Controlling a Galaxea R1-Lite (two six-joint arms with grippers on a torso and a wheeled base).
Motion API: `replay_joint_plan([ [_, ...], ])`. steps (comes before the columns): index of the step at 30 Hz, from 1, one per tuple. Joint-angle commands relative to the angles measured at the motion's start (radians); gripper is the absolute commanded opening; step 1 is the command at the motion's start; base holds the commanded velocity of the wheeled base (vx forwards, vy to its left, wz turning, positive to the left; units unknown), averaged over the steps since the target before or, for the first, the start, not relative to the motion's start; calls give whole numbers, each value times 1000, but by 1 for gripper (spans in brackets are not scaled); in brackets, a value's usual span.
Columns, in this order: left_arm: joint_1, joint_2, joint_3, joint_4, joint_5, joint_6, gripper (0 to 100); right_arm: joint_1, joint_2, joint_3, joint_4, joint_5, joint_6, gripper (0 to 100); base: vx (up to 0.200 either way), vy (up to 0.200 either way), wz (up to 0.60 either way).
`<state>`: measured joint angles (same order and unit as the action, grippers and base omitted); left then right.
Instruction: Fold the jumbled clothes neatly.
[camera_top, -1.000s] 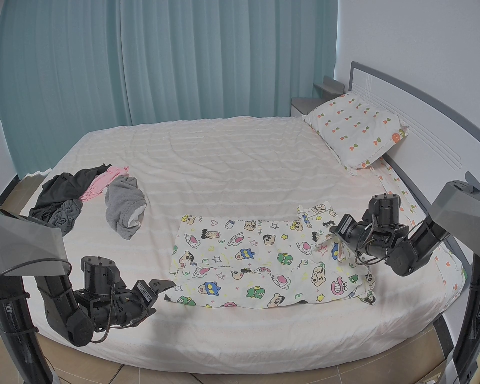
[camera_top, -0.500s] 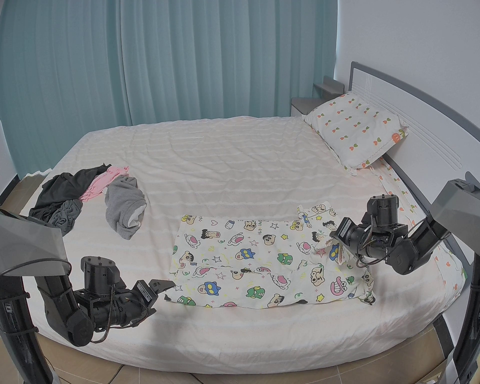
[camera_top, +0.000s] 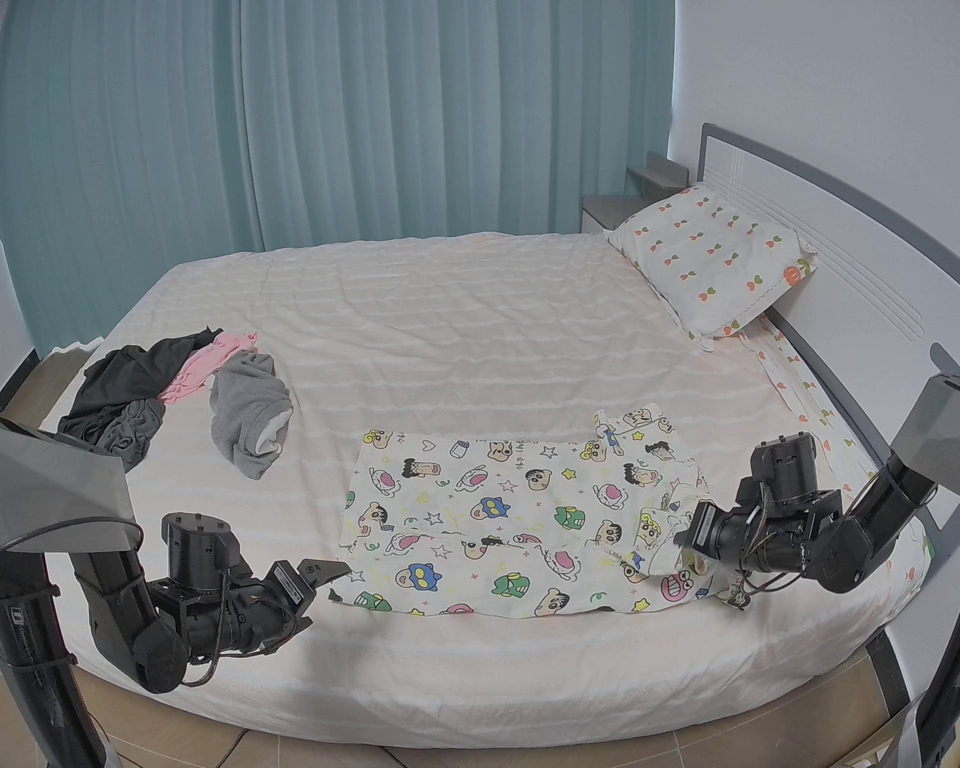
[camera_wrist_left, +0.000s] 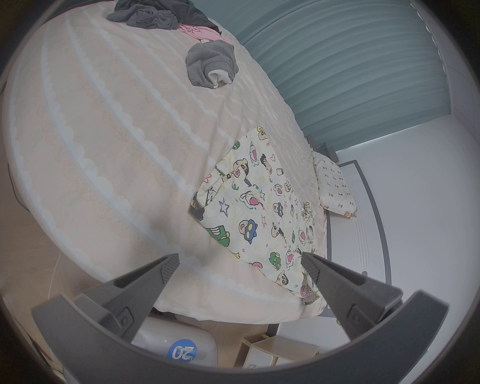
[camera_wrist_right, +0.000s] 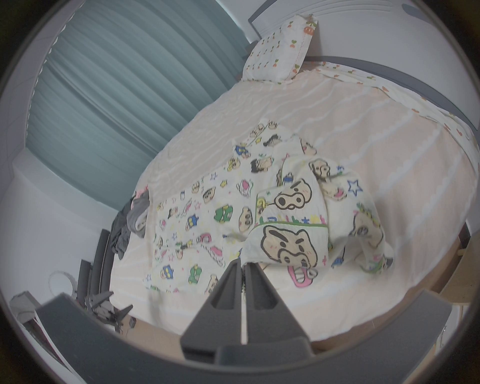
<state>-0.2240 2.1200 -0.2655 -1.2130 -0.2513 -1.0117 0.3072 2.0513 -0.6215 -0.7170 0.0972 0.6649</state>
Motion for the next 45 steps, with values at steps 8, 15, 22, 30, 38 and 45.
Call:
replay_joint_plan([
  [8,0,1,0,0,0,-1,100,36,127,29,-68,-42,2,0,0,0,0],
  [15,0,1,0,0,0,1,100,41,138,105,-157,-42,7,100,0,0,0],
  [22,0,1,0,0,0,1,100,32,152,220,-387,-48,85,100,0,0,0],
  [30,0,1,-1,0,0,-1,100,20,199,388,-725,-59,294,100,0,0,0],
  [38,0,1,0,0,0,-1,100,21,291,459,-848,-82,469,100,0,0,0],
  [45,0,1,0,0,0,1,100,20,296,410,-848,-110,489,100,0,0,0],
])
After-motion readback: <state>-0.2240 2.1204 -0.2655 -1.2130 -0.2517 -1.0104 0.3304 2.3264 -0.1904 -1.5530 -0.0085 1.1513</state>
